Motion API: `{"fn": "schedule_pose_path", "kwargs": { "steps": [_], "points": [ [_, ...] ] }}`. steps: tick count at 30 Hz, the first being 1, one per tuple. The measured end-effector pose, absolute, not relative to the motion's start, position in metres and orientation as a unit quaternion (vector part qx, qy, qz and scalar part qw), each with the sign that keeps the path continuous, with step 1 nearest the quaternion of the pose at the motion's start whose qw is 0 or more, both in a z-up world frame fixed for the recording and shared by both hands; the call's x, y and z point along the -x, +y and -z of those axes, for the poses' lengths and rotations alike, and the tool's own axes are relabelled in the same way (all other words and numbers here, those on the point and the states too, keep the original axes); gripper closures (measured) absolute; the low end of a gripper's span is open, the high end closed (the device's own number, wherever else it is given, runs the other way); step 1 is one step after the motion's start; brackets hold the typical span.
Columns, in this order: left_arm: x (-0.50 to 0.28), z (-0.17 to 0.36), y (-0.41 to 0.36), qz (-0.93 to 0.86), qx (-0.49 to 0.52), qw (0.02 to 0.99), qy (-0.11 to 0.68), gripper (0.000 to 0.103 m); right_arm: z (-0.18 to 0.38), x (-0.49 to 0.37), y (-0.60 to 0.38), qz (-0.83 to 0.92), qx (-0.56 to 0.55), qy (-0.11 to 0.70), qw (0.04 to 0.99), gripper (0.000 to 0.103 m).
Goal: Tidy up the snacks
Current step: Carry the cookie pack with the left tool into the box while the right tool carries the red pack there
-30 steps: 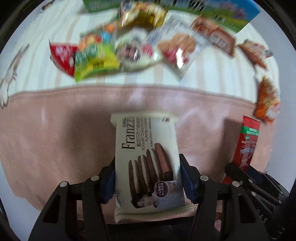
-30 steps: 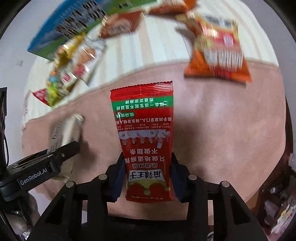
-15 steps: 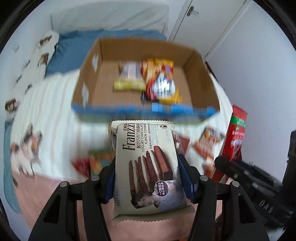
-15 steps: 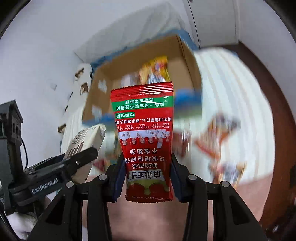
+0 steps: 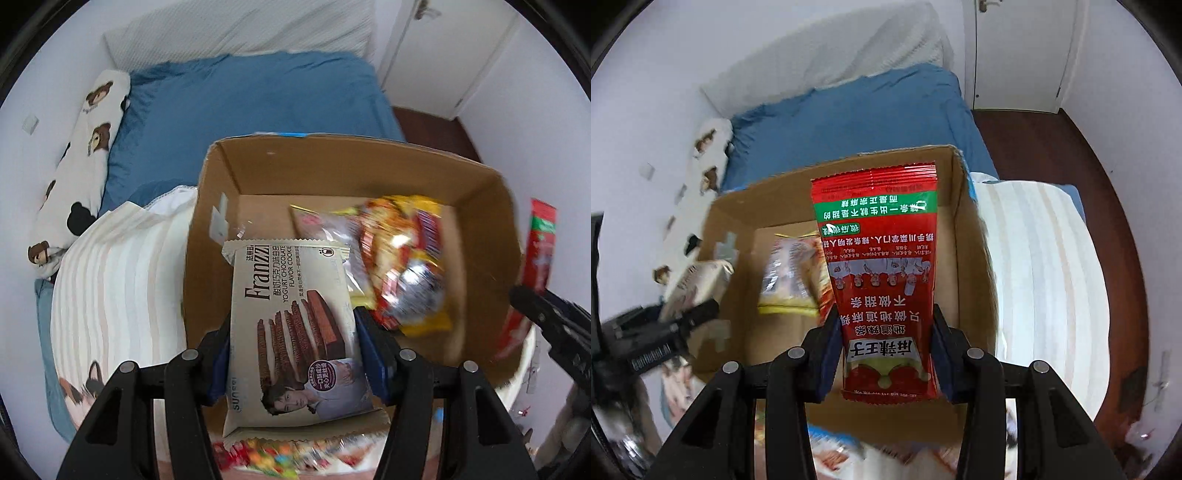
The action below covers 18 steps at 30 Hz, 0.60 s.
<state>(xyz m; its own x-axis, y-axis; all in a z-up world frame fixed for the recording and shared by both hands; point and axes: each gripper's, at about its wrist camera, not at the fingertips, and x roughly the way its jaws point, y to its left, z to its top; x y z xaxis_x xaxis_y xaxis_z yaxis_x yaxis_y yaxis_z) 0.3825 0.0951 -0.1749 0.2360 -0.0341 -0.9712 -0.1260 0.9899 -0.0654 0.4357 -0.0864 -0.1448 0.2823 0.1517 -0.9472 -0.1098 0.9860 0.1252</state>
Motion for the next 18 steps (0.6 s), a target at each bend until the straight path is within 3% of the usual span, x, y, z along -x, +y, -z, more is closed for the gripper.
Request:
{"fn": "schedule_pose_path", "kwargs": {
  "steps": [15,18],
  "points": [
    [-0.46,0.244,0.121,-0.05,0.049,0.737,0.672,0.045,0.214,-0.493,-0.078,-0.044,0.012,0.629,0.776,0.057],
    [-0.463,0.248,0.122,-0.046,0.054,0.736,0.673,0.045,0.219,-0.499,-0.08,-0.03,0.004,0.63,0.776,0.047]
  ]
}}
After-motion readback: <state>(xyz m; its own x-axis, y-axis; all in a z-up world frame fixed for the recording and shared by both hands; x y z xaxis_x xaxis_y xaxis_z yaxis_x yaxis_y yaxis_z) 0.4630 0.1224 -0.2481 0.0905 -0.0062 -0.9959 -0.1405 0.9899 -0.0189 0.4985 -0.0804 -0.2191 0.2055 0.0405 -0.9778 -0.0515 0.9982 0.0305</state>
